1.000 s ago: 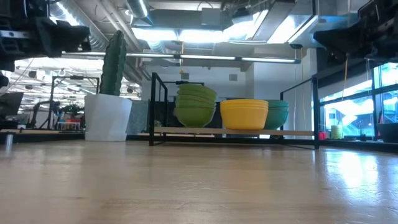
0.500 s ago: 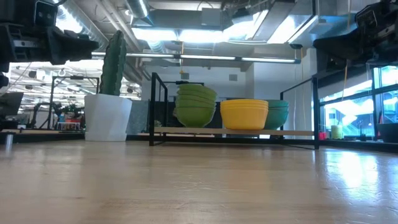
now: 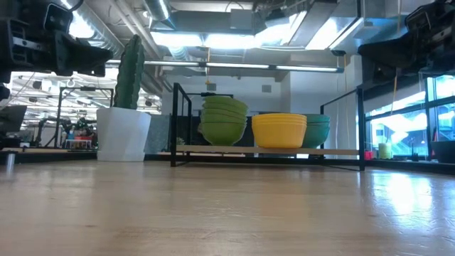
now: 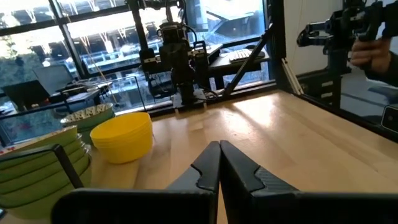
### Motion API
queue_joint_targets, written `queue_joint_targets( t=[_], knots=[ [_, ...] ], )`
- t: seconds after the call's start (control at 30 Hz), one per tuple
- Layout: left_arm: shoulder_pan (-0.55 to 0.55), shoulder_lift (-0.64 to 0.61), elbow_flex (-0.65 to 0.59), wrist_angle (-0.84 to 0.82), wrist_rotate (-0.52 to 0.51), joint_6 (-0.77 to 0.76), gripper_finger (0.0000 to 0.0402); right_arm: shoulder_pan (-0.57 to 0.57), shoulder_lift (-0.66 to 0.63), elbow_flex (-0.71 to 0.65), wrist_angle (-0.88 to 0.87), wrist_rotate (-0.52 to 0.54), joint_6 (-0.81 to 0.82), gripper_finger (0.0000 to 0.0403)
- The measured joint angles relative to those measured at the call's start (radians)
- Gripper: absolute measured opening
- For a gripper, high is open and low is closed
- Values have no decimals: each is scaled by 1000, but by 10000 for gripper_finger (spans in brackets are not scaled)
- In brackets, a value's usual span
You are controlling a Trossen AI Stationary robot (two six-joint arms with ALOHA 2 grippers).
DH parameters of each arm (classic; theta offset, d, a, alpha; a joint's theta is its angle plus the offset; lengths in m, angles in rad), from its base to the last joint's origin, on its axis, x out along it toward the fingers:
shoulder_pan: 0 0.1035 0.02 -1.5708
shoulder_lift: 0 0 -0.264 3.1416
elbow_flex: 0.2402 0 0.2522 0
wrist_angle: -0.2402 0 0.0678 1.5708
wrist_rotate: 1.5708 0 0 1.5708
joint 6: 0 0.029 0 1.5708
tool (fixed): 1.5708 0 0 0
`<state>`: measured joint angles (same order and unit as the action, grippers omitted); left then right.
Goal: Pick & Place Mini bowls
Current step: Return to Home Position
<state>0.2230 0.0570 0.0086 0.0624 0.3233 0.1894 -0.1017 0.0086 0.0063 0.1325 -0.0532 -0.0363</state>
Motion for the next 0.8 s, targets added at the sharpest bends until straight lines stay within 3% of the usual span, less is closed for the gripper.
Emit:
queue_joint_targets(
  t=[0.8],
  knots=[
    [0, 0, 0, 0, 0, -3, 2, 0, 0, 0, -3, 0, 2, 12]
  ],
)
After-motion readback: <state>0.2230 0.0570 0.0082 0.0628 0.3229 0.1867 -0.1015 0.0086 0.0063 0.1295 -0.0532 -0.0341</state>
